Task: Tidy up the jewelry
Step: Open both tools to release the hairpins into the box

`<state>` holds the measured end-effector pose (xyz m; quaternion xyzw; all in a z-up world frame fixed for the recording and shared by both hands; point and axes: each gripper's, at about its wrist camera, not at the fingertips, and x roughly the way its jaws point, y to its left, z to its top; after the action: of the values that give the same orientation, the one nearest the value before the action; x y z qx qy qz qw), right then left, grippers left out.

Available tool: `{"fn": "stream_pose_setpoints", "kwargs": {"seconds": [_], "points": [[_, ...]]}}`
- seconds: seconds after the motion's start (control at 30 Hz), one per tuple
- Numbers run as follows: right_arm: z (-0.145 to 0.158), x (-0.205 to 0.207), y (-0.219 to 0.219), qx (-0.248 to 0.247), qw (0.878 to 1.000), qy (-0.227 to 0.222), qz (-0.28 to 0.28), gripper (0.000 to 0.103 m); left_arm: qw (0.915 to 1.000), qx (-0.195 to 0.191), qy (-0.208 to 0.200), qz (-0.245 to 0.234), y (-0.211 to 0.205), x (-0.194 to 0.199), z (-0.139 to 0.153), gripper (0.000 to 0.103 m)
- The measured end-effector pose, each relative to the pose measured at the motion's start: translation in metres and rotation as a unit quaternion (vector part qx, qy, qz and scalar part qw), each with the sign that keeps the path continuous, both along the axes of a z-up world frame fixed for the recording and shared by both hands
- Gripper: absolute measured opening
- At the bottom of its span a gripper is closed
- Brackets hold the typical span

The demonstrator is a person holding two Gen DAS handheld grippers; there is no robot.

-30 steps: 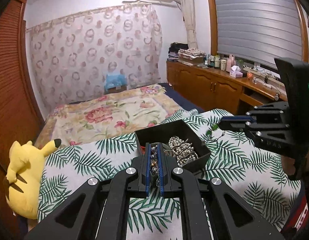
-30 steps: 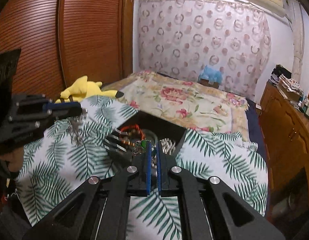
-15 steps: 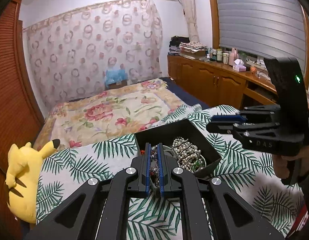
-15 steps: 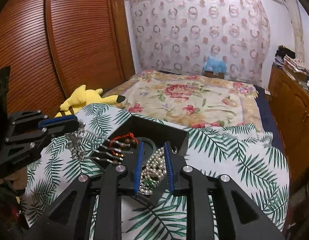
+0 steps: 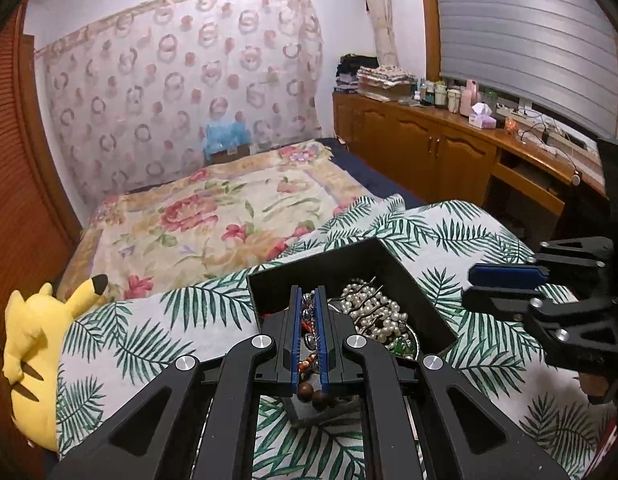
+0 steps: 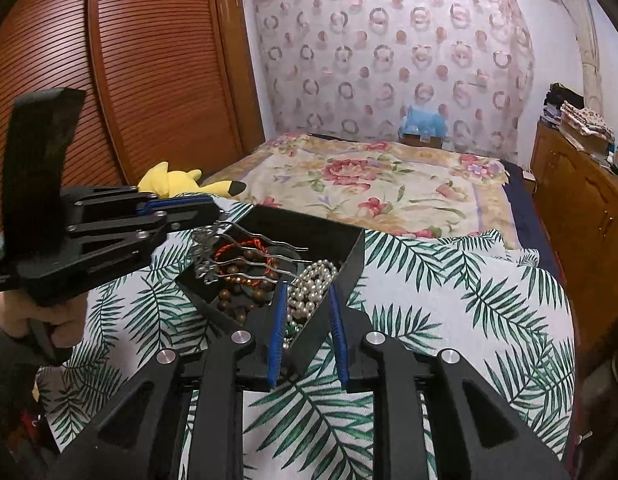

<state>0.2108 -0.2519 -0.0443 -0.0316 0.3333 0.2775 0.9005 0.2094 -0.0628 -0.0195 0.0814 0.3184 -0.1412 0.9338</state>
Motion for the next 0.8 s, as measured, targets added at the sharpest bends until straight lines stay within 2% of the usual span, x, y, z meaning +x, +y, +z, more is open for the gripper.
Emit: {"fn": "stream_pose_setpoints", "kwargs": {"seconds": [0.13,0.2,0.33,0.5,0.57,0.67,0.7,0.73,0.8], "points": [[0.000,-0.006,-0.002,0.003,1.000,0.000,0.002,0.023,0.9995,-0.023,0.023,0.002,0.005,0.005,-0.006,0.007],[0.000,-0.009,-0.003,0.005,1.000,0.000,0.003,0.023,0.9995,-0.020,0.024,0.003,0.005,0.003,-0.007,0.009],[-0.002,-0.017,-0.002,0.007,1.000,0.002,0.009,0.023,0.9996,-0.019,0.021,0.002,0.009,-0.008,-0.007,0.032],[-0.008,-0.028,0.004,0.005,1.000,0.007,0.016,0.023,0.9997,-0.017,0.017,-0.001,0.013,-0.025,-0.006,0.042],[-0.009,-0.032,0.006,0.005,1.000,0.009,0.019,0.023,0.9997,-0.022,0.013,-0.003,0.015,-0.035,-0.004,0.052],[-0.013,-0.038,0.010,0.007,1.000,0.013,0.023,0.023,0.9996,-0.027,0.012,-0.005,0.018,-0.047,-0.003,0.053],[-0.014,-0.039,0.011,0.007,1.000,0.014,0.024,0.023,0.9996,-0.027,0.011,-0.004,0.019,-0.050,-0.002,0.058],[-0.014,-0.040,0.013,0.007,1.000,0.015,0.025,0.023,0.9996,-0.028,0.009,-0.001,0.020,-0.054,-0.002,0.071],[-0.016,-0.043,0.015,0.005,1.000,0.016,0.026,0.023,0.9996,-0.029,0.005,0.001,0.022,-0.057,-0.001,0.079]]}}
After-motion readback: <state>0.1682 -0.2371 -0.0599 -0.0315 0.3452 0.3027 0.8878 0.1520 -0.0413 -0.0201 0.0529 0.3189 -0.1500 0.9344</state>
